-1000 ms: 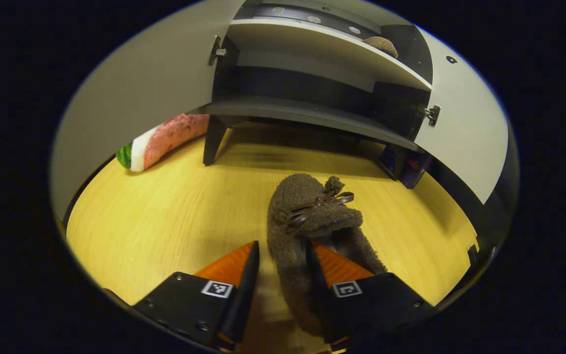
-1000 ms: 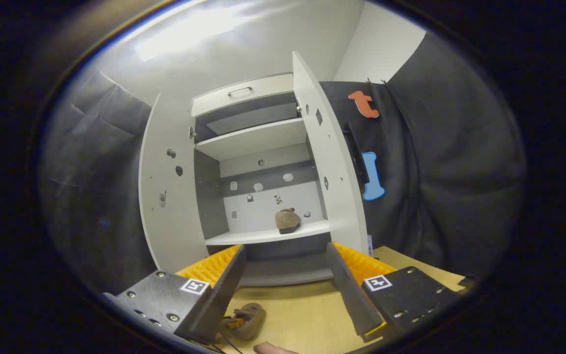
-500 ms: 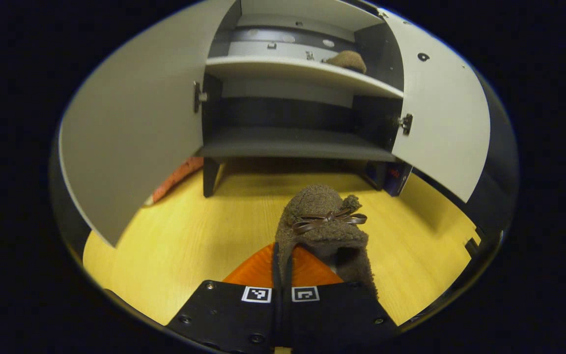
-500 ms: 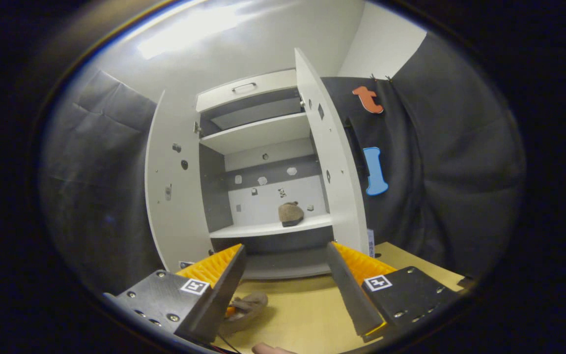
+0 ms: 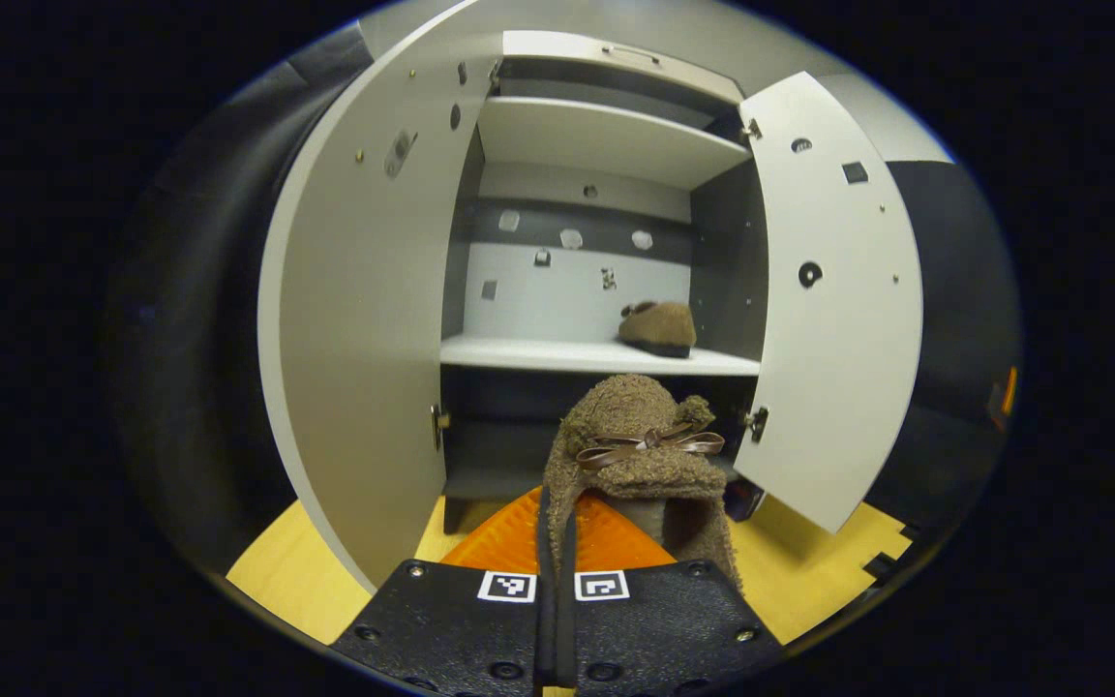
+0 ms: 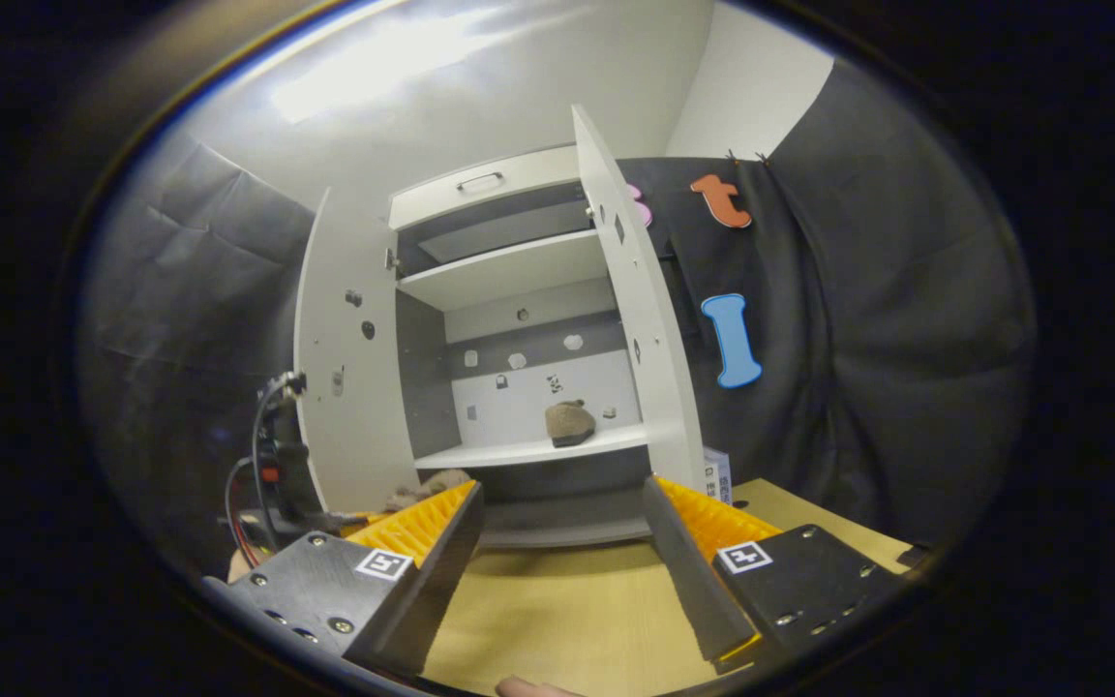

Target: Grab one shoe with the right hand and put it into the shoe cabinet, grab the other shoe with the left hand and put it into the shoe cabinet; then close the right door with the right hand and the left door with the left hand.

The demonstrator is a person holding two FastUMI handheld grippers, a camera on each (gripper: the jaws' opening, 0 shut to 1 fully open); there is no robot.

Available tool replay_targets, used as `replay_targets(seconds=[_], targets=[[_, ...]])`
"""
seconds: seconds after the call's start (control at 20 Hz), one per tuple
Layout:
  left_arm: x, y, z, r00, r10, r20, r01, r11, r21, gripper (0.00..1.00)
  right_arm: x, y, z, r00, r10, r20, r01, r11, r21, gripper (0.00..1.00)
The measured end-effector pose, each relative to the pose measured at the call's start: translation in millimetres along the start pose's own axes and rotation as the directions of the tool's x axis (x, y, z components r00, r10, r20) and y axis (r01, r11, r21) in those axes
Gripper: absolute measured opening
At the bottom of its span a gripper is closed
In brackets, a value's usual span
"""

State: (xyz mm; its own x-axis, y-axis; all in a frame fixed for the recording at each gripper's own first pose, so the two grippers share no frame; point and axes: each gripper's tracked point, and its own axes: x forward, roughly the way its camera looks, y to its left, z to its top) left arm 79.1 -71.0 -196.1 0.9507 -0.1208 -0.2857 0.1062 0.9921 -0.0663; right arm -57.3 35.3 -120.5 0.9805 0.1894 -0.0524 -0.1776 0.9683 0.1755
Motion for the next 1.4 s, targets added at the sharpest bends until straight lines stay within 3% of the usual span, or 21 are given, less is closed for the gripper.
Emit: replay_targets(seconds=[0.15,0.3,0.45,0.7,0.8,0.95,1.1,1.35,1.4], targets=[[6,3,52,0.997,0.021,0.077,-0.022,1.0,0.013,0.0,-2,2,1,1.0,0.02,0.001,-0.02,1.0,0.013,0.98],[19,1,93,0.994,-0.008,0.108,0.01,1.0,-0.021,0.0,-5,1,4,0.999,0.034,0.011,-0.034,0.999,0.026,0.99],[54,0,141,0.987,-0.005,0.161,0.01,0.999,-0.033,0.0,-8,1,6,0.999,0.045,0.014,-0.045,0.998,0.032,0.98],[126,-2,183,0.981,0.046,0.19,-0.043,0.999,-0.02,0.0,-11,0,14,0.998,0.051,0.037,-0.052,0.998,0.038,0.99],[158,-4,189,0.983,0.049,0.178,-0.044,0.998,-0.036,0.0,-12,0,18,0.997,0.057,0.05,-0.059,0.997,0.042,0.99],[209,9,188,0.982,0.103,0.16,-0.101,0.995,-0.018,0.0,-16,-5,25,0.996,0.05,0.071,-0.053,0.998,0.045,0.99],[258,10,168,0.99,0.09,0.109,-0.087,0.996,-0.03,0.01,-14,-14,27,0.995,0.036,0.089,-0.039,0.999,0.032,0.99],[310,26,140,0.992,0.111,0.054,-0.106,0.991,-0.084,0.01,3,-41,11,0.997,-0.012,0.073,0.01,0.999,0.031,0.98],[317,31,137,0.991,0.121,0.048,-0.117,0.989,-0.086,0.01,5,-42,9,0.998,-0.009,0.069,0.006,0.999,0.046,0.94]])
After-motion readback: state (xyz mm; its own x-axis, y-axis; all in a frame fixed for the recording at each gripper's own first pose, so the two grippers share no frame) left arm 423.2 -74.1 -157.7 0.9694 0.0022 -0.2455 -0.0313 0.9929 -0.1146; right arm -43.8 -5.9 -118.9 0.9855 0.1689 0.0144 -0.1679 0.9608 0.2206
